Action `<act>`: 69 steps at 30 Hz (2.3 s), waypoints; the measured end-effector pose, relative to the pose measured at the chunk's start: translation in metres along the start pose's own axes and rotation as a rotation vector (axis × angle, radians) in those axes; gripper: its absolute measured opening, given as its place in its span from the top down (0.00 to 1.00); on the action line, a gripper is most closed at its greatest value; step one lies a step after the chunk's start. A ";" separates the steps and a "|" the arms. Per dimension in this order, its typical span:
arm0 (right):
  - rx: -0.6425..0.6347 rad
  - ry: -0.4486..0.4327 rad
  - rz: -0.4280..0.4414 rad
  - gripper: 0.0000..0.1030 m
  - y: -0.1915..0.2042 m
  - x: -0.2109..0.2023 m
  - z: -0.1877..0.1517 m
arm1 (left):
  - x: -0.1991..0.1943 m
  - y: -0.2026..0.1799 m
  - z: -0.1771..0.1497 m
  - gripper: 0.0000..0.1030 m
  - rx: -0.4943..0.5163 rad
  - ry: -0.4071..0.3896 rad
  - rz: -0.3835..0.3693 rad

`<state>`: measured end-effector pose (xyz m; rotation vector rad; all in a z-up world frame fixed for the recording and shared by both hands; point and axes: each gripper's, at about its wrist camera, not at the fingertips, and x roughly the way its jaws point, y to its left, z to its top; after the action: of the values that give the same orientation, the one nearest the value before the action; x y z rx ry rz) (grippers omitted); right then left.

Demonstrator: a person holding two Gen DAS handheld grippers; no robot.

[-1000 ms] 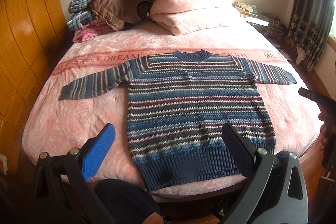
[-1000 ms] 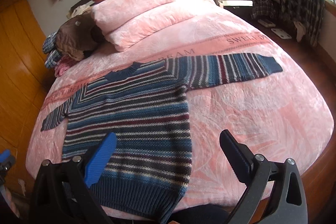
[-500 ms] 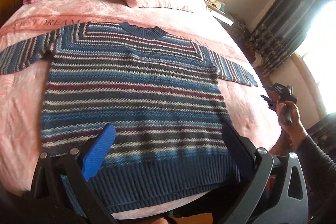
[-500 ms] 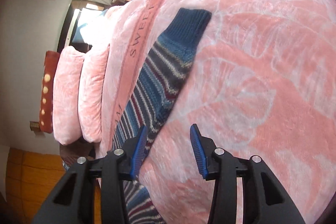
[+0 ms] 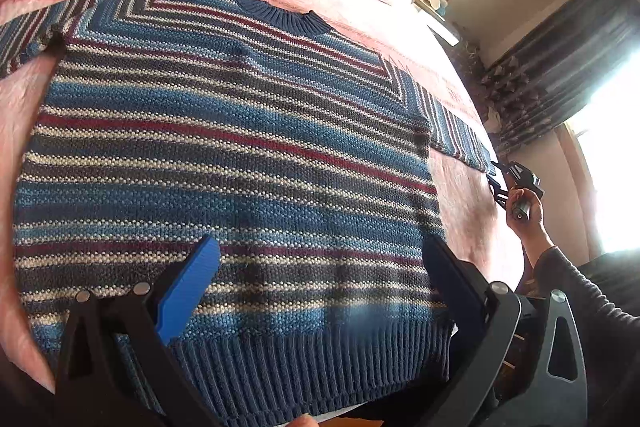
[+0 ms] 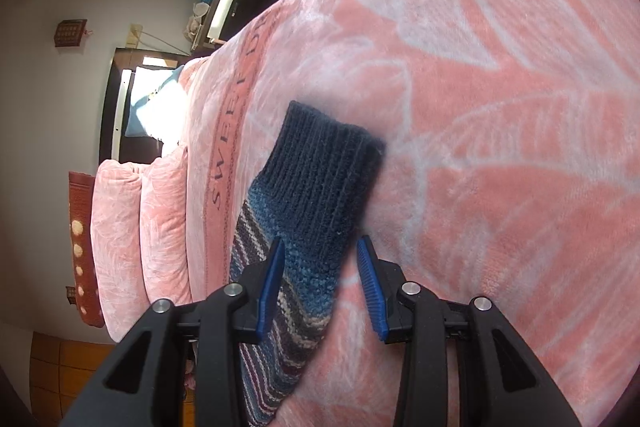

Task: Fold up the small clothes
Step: 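Grasp the cuff of the sweater sleeve with the right gripper, then lift the sleeve and fold it across the sweater body with the right gripper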

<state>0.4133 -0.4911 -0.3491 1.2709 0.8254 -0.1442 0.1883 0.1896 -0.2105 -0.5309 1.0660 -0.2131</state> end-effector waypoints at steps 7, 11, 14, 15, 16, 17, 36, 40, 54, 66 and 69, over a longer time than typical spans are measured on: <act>-0.079 -0.025 -0.032 0.88 0.017 0.003 0.005 | 0.002 0.015 0.002 0.03 -0.075 0.004 -0.018; -0.178 -0.059 -0.014 0.89 0.060 -0.018 -0.006 | -0.009 0.026 0.002 0.03 -0.121 -0.011 -0.016; -0.298 -0.078 0.002 0.89 0.111 -0.036 -0.026 | -0.022 0.029 0.000 0.03 -0.112 -0.038 0.033; -0.338 -0.085 0.008 0.89 0.128 -0.042 -0.035 | -0.026 0.029 0.000 0.03 -0.104 -0.047 0.048; -0.380 -0.089 0.015 0.89 0.146 -0.047 -0.046 | -0.031 0.029 0.000 0.02 -0.099 -0.058 0.057; -0.424 -0.095 0.020 0.89 0.164 -0.052 -0.057 | -0.035 0.030 0.001 0.02 -0.099 -0.066 0.063; -0.983 -0.037 -0.013 0.90 0.314 0.006 -0.312 | -0.060 0.067 0.010 0.03 -0.159 0.008 -0.024; -1.076 0.009 -0.086 0.91 0.306 0.047 -0.359 | -0.050 0.075 0.018 0.03 -0.203 0.031 -0.087; -1.131 0.194 -0.135 0.65 0.225 0.087 -0.448 | 0.035 0.046 0.104 0.03 -0.257 0.070 -0.313; -0.742 0.150 -0.027 0.54 0.134 0.057 -0.407 | 0.203 0.001 0.140 0.03 -0.422 0.300 -0.338; -0.734 0.162 0.012 0.54 0.135 0.059 -0.406 | 0.215 -0.003 0.146 0.03 -0.474 0.270 -0.366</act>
<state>0.3370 -0.0683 -0.3028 0.5968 0.8955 0.2593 0.4187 0.1436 -0.3207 -1.1530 1.2838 -0.3637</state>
